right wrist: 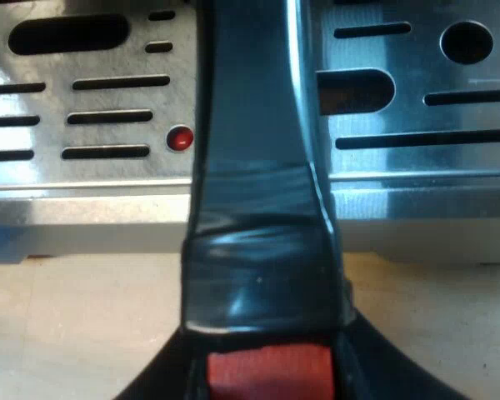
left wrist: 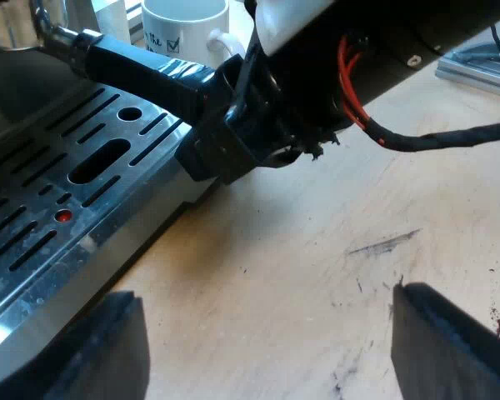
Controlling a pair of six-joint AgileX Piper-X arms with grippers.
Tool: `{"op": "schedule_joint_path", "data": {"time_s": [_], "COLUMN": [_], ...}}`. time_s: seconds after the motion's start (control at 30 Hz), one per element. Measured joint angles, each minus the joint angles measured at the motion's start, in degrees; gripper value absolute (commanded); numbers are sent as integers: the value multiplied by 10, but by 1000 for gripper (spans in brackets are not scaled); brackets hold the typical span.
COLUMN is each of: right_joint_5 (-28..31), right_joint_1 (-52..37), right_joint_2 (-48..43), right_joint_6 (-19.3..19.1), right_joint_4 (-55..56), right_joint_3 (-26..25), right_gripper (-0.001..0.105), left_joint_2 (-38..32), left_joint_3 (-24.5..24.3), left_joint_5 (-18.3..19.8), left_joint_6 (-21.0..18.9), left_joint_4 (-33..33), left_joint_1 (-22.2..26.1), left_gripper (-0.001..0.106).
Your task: Grind coffee beans and then tamp
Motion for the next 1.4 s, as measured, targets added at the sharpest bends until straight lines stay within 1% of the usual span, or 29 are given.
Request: {"op": "schedule_joint_path", "data": {"time_s": [0.2,0.23,0.27,0.37,0.43,0.5,0.63,0.7,0.87,1.07,1.3,1.4], "right_joint_5": [17,19,19,19,4,9,32,32,34,39,51,53], "right_joint_1": [19,24,28,32,43,48,63,65,68,73,125,139], "right_joint_2": [1,1,1,1,3,3,1,1,-18,-26,-54,-63], "right_joint_6": [12,18,26,29,28,28,41,41,41,41,41,30], "right_joint_4": [19,26,34,39,46,46,51,53,101,110,130,133], "right_joint_3": [0,0,2,3,7,7,7,7,7,7,7,7], "right_gripper": [0,0,0,0,0,0,0,0,0,0,0,0], "left_joint_2": [0,0,0,0,0,0,0,0,0,0,0,0], "left_joint_3": [0,0,0,0,0,0,0,0,0,0,0,0], "left_joint_5": [0,0,0,0,0,0,0,0,0,0,0,0], "left_joint_6": [0,0,0,0,0,0,0,0,0,0,0,0], "left_joint_4": [0,0,0,0,0,0,0,0,0,0,0,0], "left_joint_1": [0,0,0,0,0,0,0,0,0,0,0,0], "left_gripper": [64,64,64,64,64,64,64,64,64,64,64,64]}}
